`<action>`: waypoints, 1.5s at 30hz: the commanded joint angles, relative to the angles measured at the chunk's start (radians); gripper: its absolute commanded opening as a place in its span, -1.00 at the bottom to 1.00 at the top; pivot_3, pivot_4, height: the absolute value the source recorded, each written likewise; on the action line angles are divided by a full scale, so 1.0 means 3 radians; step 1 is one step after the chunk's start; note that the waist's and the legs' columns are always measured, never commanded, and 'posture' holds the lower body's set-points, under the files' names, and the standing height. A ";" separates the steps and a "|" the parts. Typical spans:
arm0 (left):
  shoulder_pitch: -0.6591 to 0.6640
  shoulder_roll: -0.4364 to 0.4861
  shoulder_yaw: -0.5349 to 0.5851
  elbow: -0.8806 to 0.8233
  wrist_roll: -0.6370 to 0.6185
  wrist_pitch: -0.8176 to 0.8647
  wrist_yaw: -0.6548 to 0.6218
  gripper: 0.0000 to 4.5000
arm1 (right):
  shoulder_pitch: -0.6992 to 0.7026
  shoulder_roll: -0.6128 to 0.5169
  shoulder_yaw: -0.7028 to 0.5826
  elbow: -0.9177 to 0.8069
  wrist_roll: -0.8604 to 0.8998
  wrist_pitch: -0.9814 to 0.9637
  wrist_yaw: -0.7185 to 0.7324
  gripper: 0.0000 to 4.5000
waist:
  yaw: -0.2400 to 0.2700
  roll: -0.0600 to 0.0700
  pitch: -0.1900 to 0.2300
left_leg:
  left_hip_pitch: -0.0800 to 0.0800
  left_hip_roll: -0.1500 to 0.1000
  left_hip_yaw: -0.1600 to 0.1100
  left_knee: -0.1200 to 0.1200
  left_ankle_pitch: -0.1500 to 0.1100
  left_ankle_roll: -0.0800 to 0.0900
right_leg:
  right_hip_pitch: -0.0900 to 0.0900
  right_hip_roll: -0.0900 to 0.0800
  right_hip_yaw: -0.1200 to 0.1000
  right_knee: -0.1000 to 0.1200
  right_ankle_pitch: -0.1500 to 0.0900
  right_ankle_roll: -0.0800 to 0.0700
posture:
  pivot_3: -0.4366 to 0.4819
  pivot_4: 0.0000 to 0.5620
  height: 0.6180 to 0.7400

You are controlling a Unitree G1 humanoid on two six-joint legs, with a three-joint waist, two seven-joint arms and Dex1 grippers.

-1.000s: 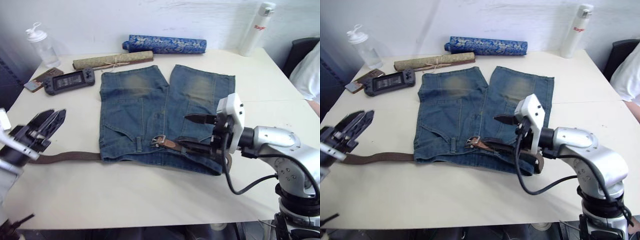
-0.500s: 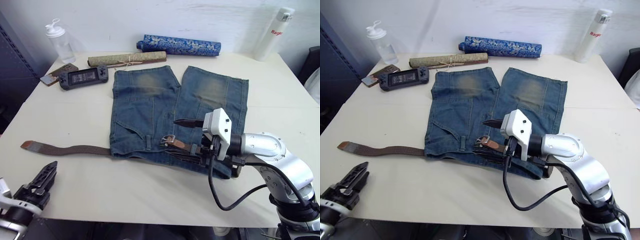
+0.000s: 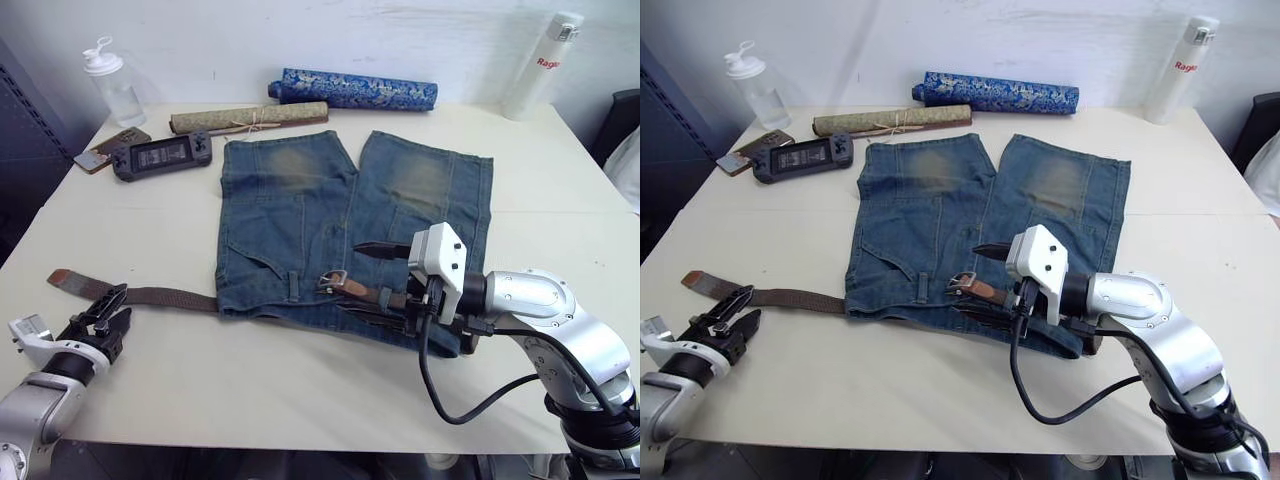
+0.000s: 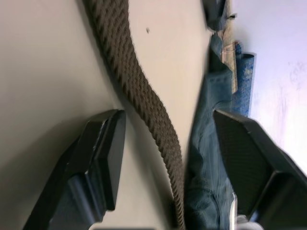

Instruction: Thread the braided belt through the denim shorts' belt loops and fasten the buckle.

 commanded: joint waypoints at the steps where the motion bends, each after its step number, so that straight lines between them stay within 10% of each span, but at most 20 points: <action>1: -0.0010 0.0085 0.0000 0.0205 -0.0054 -0.0070 0.0131 0.43 | -0.0026 -0.0026 -0.0037 -0.0114 0.0022 -0.0016 -0.0046 0.97 | 0.0005 0.0001 0.0000 | 0.0001 0.0000 0.0000 0.0000 0.0000 0.0000 | 0.0000 0.0000 0.0000 0.0001 0.0000 0.0000 | -0.05 -0.47 -0.68; 8: -0.0323 0.0139 -0.0157 0.0393 -0.0054 -0.0089 0.0272 0.43 | -0.0028 -0.0041 -0.0046 -0.0128 0.0038 -0.0006 -0.0079 0.97 | 0.0013 0.0008 -0.0003 | 0.0002 -0.0001 0.0000 0.0000 0.0000 0.0000 | 0.0001 0.0000 0.0000 0.0003 0.0000 0.0000 | -0.05 -0.47 -0.68; 16: -0.0384 0.0069 -0.0193 0.0526 0.0028 -0.0142 0.0336 -0.98 | -0.0082 -0.0040 -0.0066 -0.0165 0.0082 0.0044 -0.0150 1.00 | 0.0019 0.0028 -0.0012 | 0.0002 -0.0003 0.0000 0.0000 0.0000 0.0000 | 0.0002 -0.0002 0.0000 0.0003 0.0000 0.0000 | -0.05 -0.47 -0.68; 26: -0.0749 0.0217 -0.0229 0.0523 0.0638 -0.0175 -0.0077 -0.98 | -0.0070 -0.0078 -0.0061 -0.0160 0.0057 0.0055 -0.0176 1.00 | 0.0048 0.0041 -0.0010 | 0.0002 -0.0005 0.0004 -0.0001 0.0001 -0.0002 | 0.0002 -0.0001 -0.0003 0.0006 0.0000 0.0000 | -0.05 -0.47 -0.68; 33: -0.0886 0.0861 -0.0652 -0.0262 0.2443 -0.0527 -0.0939 -0.98 | -0.0032 -0.0109 -0.0069 -0.0185 0.0059 0.0047 -0.0186 1.00 | 0.0011 -0.0004 0.0014 | -0.0007 -0.0004 0.0003 -0.0001 0.0000 -0.0012 | 0.0001 0.0019 -0.0012 0.0001 0.0000 -0.0005 | -0.05 -0.47 -0.68; 41: -0.0805 0.2154 -0.2511 -0.1206 0.5991 -0.1886 -0.2123 -0.98 | -0.0018 -0.0210 -0.0031 -0.0225 -0.0087 -0.0080 -0.0165 1.00 | -0.0008 0.0033 0.0040 | -0.0004 -0.0007 0.0032 -0.0006 -0.0003 -0.0006 | 0.0003 0.0014 -0.0002 -0.0014 0.0006 -0.0003 | -0.05 -0.47 -0.68; 45: -0.0876 0.2099 -0.2747 -0.0963 0.6723 -0.2315 -0.2282 -0.98 | -0.0080 -0.0281 0.0158 -0.0098 -0.0638 -0.0506 -0.0231 1.00 | -0.0022 0.0031 0.0050 | -0.0002 0.0003 0.0036 -0.0012 -0.0003 -0.0005 | -0.0002 0.0018 -0.0005 -0.0014 0.0008 0.0000 | -0.05 -0.47 -0.68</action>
